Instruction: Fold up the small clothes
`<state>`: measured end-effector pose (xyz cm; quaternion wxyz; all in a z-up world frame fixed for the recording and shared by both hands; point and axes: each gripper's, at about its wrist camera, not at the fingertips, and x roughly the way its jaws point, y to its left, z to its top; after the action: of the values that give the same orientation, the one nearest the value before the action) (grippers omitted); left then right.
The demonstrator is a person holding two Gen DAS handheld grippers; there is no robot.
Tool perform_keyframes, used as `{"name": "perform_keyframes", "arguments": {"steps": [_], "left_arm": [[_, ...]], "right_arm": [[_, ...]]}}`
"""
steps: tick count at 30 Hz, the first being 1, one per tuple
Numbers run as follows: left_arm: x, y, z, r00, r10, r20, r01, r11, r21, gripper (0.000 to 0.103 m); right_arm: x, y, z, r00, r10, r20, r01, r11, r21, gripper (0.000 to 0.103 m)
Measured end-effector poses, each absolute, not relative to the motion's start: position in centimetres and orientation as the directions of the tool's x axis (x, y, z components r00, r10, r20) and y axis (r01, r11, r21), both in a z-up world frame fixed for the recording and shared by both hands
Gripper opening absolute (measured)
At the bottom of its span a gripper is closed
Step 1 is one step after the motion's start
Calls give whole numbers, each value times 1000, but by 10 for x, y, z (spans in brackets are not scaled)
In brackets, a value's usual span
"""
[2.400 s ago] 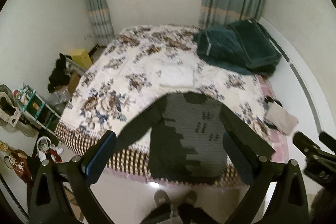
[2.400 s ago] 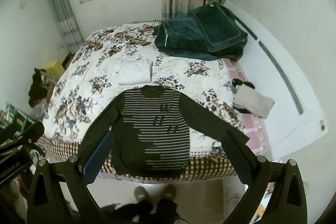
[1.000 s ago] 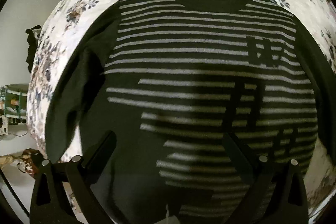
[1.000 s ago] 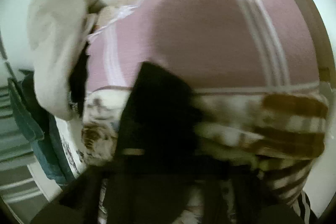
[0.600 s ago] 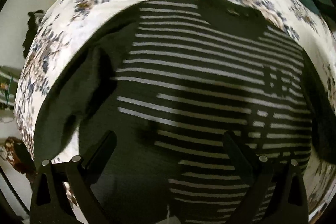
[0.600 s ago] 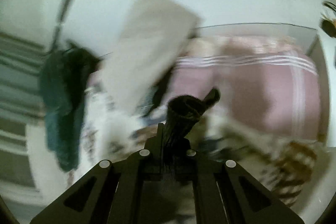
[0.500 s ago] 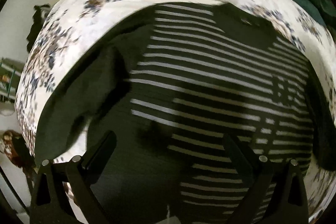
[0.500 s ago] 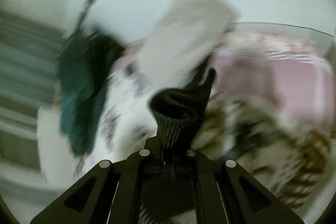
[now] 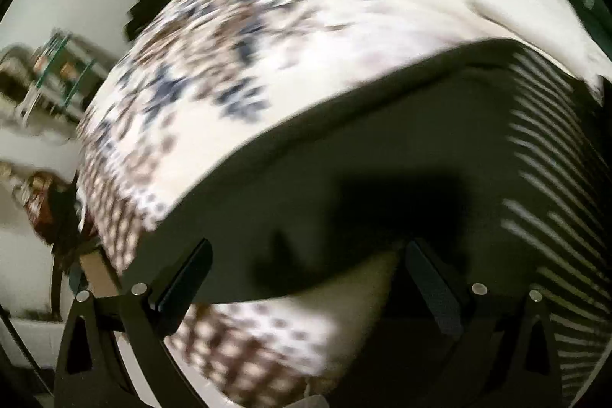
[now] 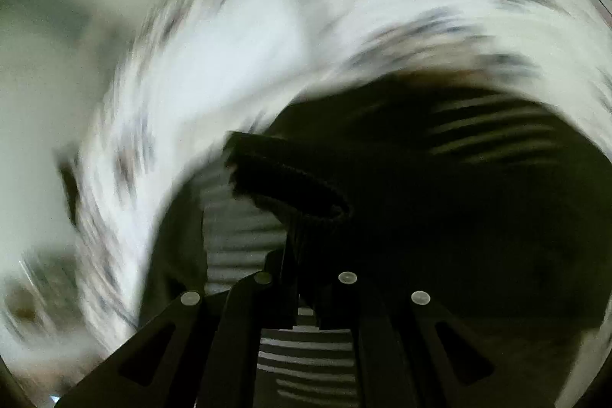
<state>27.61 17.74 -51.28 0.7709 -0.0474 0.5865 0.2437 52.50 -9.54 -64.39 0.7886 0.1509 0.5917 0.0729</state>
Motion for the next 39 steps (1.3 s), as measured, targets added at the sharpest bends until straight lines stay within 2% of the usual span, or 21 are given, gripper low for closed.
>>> {"name": "perform_keyframes", "arguments": {"steps": [2,5,6,8,9,10,11,12,18,21,23,25,26,27,31,35,37,38,39], "left_arm": [[265,202,-514,178,339,-924,-464,857,224,103],[250,234,-517,150,357,-922,-495,834,242,103],[244,244,-517,141,359,-923,-509,826,243,103],[233,265,-517,131,347,-929,-543,809,225,103],[229,274,-517,129,336,-933,-559,802,211,103],[223,286,-516,133,313,-940,-578,795,183,103],[219,296,-517,139,285,-948,-592,792,151,103],[212,308,-517,146,254,-956,-613,782,114,103],[173,368,-550,227,-8,-974,-751,635,-180,103],[173,372,-581,209,-84,-974,-760,613,-216,101],[178,367,-590,184,-29,-983,-748,644,-159,97],[183,363,-586,184,36,-982,-738,665,-114,69],[184,361,-581,194,58,-979,-727,679,-103,31],[187,358,-572,215,65,-974,-715,690,-112,13],[199,361,-516,336,117,-935,-684,712,-157,12],[211,404,-474,440,179,-880,-713,665,-221,12],[226,433,-474,474,192,-859,-724,640,-256,12],[237,441,-478,482,184,-856,-726,630,-274,13],[248,451,-485,492,149,-858,-723,619,-307,14]], "right_arm": [[524,-20,-660,258,258,-931,-96,966,241,5],[520,31,-700,176,174,-969,-203,970,137,5],[515,33,-708,160,156,-975,-211,970,120,6],[512,27,-712,106,204,-973,-179,967,183,10],[506,21,-711,70,243,-967,-146,962,232,27],[499,11,-708,40,299,-953,-97,951,295,36],[486,-6,-700,42,348,-937,-34,937,347,56],[488,-21,-689,50,360,-932,-4,933,360,62],[425,-98,-685,56,334,-941,204,919,338,62],[410,-119,-699,19,291,-957,265,921,285,62],[397,-126,-707,6,286,-958,305,912,274,62],[390,-123,-712,1,306,-952,328,899,290,62],[387,-119,-714,3,314,-949,334,895,297,62],[386,-115,-714,4,317,-948,333,894,300,62],[390,-97,-701,24,310,-950,281,910,304,62],[403,-60,-699,24,227,-974,228,947,226,62],[408,-52,-699,21,199,-980,230,953,198,70],[410,-45,-701,22,181,-983,236,955,181,77],[411,-54,-697,23,177,-984,243,954,177,80]]}}
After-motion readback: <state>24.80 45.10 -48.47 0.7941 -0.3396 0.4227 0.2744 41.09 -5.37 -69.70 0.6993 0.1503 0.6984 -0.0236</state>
